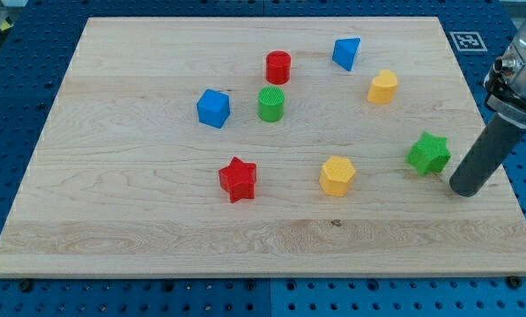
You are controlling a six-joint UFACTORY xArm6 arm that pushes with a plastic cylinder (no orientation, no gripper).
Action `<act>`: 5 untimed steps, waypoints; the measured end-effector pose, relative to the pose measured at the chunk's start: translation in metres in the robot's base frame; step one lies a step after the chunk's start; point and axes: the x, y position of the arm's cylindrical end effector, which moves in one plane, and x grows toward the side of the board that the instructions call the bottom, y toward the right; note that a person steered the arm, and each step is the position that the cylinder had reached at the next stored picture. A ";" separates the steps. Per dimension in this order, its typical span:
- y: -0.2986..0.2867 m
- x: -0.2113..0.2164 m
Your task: Move the green star left a bit
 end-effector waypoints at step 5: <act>-0.043 -0.033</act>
